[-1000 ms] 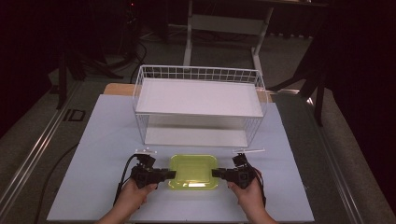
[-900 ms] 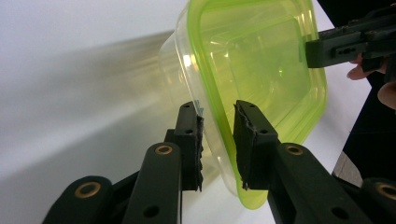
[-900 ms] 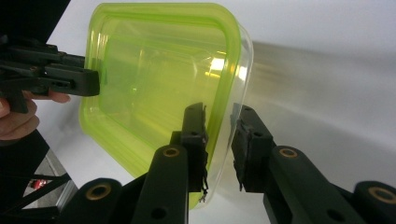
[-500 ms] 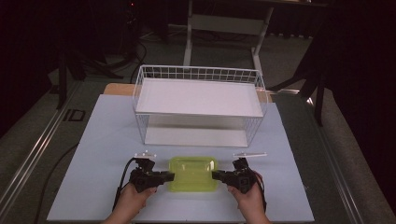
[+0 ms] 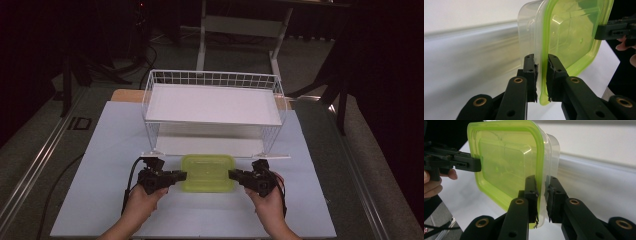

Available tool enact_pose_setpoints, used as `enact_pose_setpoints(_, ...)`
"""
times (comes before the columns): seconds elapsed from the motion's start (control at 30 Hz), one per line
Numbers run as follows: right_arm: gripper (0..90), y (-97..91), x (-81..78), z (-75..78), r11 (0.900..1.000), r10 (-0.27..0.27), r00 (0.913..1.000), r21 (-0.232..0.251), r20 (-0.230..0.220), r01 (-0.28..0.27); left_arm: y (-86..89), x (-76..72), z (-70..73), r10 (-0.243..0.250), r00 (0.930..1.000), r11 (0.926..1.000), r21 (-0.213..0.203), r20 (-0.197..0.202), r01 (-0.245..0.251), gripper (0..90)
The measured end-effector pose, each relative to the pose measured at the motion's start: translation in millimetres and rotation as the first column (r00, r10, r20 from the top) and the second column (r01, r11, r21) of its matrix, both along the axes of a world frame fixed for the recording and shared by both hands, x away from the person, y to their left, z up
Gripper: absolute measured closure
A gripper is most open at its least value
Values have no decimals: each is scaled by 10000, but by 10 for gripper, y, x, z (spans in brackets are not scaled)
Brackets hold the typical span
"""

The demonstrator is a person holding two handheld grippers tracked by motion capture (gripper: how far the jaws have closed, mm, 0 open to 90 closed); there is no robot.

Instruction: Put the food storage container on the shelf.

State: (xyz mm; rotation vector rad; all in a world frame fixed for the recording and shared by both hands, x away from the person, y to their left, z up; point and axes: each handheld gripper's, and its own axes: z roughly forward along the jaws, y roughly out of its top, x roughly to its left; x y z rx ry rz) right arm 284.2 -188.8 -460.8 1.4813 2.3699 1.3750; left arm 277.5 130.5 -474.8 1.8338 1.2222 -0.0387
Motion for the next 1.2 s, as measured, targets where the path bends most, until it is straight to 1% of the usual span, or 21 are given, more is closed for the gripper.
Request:
enact_pose_setpoints(0.1, 804, -5, 83, 43, 9999, -70, 9999, 78, 75, 70, -17, 67, 58, 153, 9997, 9999, 38, 168, -154, 804)
enact_pose_setpoints(0.17, 805, -12, 138, 62, 9997, -166, 9998, 160, 104, 164, -28, 115, 80, 262, 9993, 9997, -37, 281, -262, 804)
enact_pose_setpoints(0.2, 805, -16, 164, 71, 9996, -231, 9997, 177, 118, 229, -38, 138, 88, 289, 9988, 9996, 5, 399, -289, 803)
enact_pose_setpoints(0.3, 804, -26, 241, 88, 9991, -376, 9991, 198, 190, 372, -69, 209, 90, 451, 9969, 9990, -47, 645, -449, 803)
enact_pose_setpoints(0.33, 804, -30, 266, 91, 9990, -422, 9988, 181, 253, 417, -75, 236, 83, 500, 9965, 9987, -68, 667, -497, 802)
enact_pose_setpoints(0.37, 804, -36, 296, 92, 9990, -426, 9988, 171, 222, 422, -84, 266, 72, 484, 9963, 9988, -84, 704, -479, 803)
enact_pose_setpoints(0.5, 803, -48, 398, 41, 9981, -610, 9978, 14, 262, 609, -141, 366, 35, 580, 9945, 9980, 206, 875, -600, 800)
enact_pose_setpoints(0.53, 802, -47, 425, 22, 9980, -630, 9975, -41, 320, 632, -149, 395, 20, 613, 9942, 9977, 249, 883, -637, 801)
enact_pose_setpoints(0.67, 802, -30, 528, -17, 9964, -825, 9956, -173, 441, 834, -155, 496, -39, 815, 9930, 9965, 119, 854, -828, 800)
enact_pose_setpoints(0.77, 801, -14, 603, -51, 9948, -1005, 9941, -149, 397, 1012, -154, 562, -77, 939, 9924, 9955, 65, 802, -947, 800)
enact_pose_setpoints(0.87, 800, -5, 675, -102, 9931, -1166, 9928, -69, 266, 1168, -153, 613, -113, 1162, 9892, 9932, -147, 891, -1153, 800)
enact_pose_setpoints(0.9, 799, -4, 695, -117, 9927, -1206, 9924, -63, 241, 1208, -154, 635, -131, 1192, 9887, 9929, -158, 909, -1183, 800)
enact_pose_setpoints(0.93, 799, 3, 711, -132, 9920, -1251, 9917, -116, 299, 1255, -150, 656, -147, 1175, 9888, 9931, -126, 922, -1168, 800)
enact_pose_setpoints(0.97, 798, 10, 722, -147, 9915, -1286, 9911, -144, 338, 1291, -152, 667, -160, 1263, 9877, 9919, -220, 921, -1248, 800)
enact_pose_setpoints(1.0, 797, 11, 732, -163, 9907, -1346, 9903, -144, 352, 1351, -153, 681, -171, 1225, 9884, 9924, -206, 895, -1211, 800)
enact_pose_setpoints(1.13, 795, 19, 777, -210, 9890, -1464, 9885, -176, 373, 1471, -157, 724, -200, 1351, 9868, 9908, -223, 898, -1336, 800)
enact_pose_setpoints(1.2, 795, 36, 802, -226, 9887, -1476, 9884, -217, 371, 1485, -149, 755, -219, 1347, 9869, 9909, -160, 891, -1338, 800)
